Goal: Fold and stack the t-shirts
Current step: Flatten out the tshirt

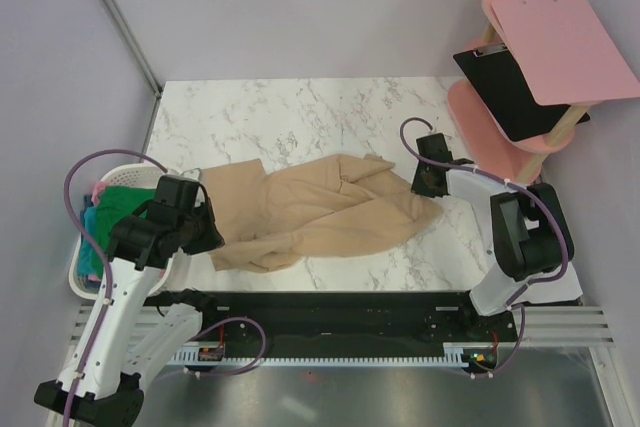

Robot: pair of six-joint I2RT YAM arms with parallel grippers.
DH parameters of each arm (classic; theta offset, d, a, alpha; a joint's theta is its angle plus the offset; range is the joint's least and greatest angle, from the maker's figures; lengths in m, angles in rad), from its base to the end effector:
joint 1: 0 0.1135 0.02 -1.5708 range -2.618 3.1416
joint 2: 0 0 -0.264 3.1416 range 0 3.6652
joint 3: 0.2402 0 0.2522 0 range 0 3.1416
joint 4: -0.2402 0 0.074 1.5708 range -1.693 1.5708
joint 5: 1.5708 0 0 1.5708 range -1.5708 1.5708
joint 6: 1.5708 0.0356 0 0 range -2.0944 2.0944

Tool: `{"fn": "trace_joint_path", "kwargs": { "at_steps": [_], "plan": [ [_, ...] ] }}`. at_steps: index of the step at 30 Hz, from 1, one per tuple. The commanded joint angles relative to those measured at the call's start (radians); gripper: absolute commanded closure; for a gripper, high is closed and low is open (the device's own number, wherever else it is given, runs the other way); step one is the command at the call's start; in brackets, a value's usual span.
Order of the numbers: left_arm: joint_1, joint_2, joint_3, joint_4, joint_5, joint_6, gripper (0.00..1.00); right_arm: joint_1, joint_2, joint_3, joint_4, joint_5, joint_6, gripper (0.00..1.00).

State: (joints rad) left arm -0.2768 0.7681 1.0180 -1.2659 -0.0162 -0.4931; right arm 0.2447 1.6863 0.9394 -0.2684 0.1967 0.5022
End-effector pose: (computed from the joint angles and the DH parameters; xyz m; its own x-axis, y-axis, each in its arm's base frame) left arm 0.1063 -0.0296 0.3225 -0.8457 -0.2518 -0.4705 -0.1536 0.9592 -0.2372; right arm 0.3203 0.0728 0.1608 -0.7888 0.2896 -0.5422 0.2762 0.9550 0.1083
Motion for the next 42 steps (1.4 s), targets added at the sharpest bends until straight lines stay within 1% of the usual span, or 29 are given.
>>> {"fn": "trace_joint_path", "kwargs": {
  "at_steps": [1, 6, 9, 12, 17, 24, 29, 31, 35, 39, 42],
  "plan": [
    [0.002, 0.019, 0.011, 0.034, -0.019, -0.002, 0.98, -0.001, -0.146, -0.019, -0.075, 0.041, 0.002, 1.00],
    [0.002, 0.057, 0.033, 0.048, -0.063, 0.007, 0.98, -0.002, -0.311, 0.004, -0.147, 0.121, -0.007, 0.99],
    [0.004, 0.095, 0.040, 0.066, -0.096, 0.017, 0.98, -0.002, -0.362, 0.016, -0.169, 0.139, -0.017, 0.97],
    [0.004, 0.126, 0.042, 0.098, -0.093, 0.027, 0.98, -0.001, -0.379, 0.013, -0.175, 0.138, -0.019, 0.97],
    [0.004, 0.152, 0.053, 0.131, -0.091, 0.036, 0.98, -0.001, -0.379, -0.019, -0.155, 0.104, -0.027, 0.99],
    [0.002, 0.169, 0.042, 0.149, -0.087, 0.050, 0.98, -0.002, -0.315, -0.060, -0.129, 0.040, -0.037, 0.94],
    [0.002, 0.169, 0.034, 0.152, -0.085, 0.053, 0.98, -0.001, -0.281, -0.091, -0.094, -0.006, -0.037, 0.93],
    [0.002, 0.169, 0.031, 0.157, -0.083, 0.054, 0.98, -0.002, -0.260, -0.099, -0.088, -0.009, -0.036, 0.95],
    [0.002, 0.169, 0.021, 0.161, -0.080, 0.056, 0.98, -0.002, -0.228, -0.105, -0.075, -0.037, -0.039, 0.94],
    [0.002, 0.171, 0.013, 0.172, -0.073, 0.056, 0.98, -0.002, -0.220, -0.116, -0.063, -0.037, -0.036, 0.95],
    [0.002, 0.171, 0.005, 0.175, -0.071, 0.056, 0.98, -0.001, -0.224, -0.119, -0.058, -0.042, -0.039, 0.94]
  ]
}}
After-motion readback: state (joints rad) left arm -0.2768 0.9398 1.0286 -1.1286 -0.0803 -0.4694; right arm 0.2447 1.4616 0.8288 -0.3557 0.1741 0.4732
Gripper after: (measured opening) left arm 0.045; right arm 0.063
